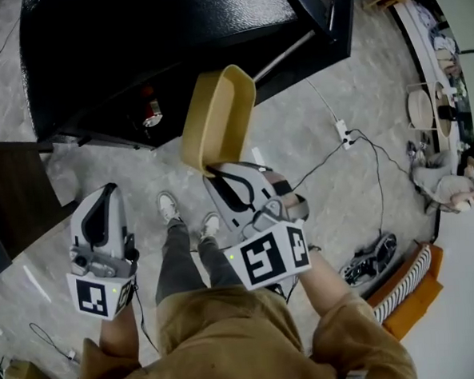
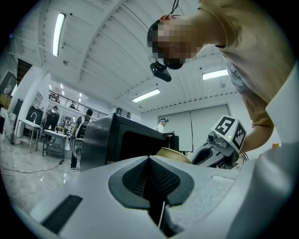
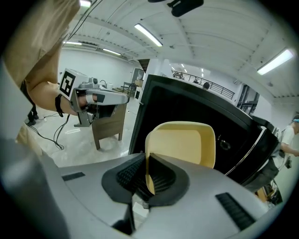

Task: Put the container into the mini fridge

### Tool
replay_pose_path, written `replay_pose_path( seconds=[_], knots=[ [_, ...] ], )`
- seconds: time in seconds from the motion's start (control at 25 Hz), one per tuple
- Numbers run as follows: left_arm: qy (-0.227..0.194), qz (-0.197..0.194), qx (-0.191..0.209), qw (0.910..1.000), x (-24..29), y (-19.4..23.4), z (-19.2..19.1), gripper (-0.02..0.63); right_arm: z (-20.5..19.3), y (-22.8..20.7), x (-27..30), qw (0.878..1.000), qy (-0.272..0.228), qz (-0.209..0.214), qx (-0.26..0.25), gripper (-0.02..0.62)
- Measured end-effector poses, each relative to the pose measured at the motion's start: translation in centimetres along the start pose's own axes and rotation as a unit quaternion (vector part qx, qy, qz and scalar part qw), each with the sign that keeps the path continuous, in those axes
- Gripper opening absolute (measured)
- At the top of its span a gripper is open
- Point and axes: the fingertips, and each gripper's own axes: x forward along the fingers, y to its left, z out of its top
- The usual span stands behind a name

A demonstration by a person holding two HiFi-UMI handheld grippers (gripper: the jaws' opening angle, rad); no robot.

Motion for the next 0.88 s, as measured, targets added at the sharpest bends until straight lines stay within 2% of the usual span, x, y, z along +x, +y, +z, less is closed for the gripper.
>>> replay_pose_path(
  seconds=[0.56, 0.88],
  knots=[
    [0.016, 0.005, -0.009, 0.9998, 1.6, 1.4, -3.8, 0.002, -2.6, -0.8, 4.9, 0.999, 0.009, 0.018, -0.028, 0.012],
    [0.015, 0.007, -0.006, 0.9998, 2.3, 1.6, -4.5, 0.002, -3.6, -1.0, 6.7, 0.999, 0.018, 0.027, -0.043, 0.012]
  ],
)
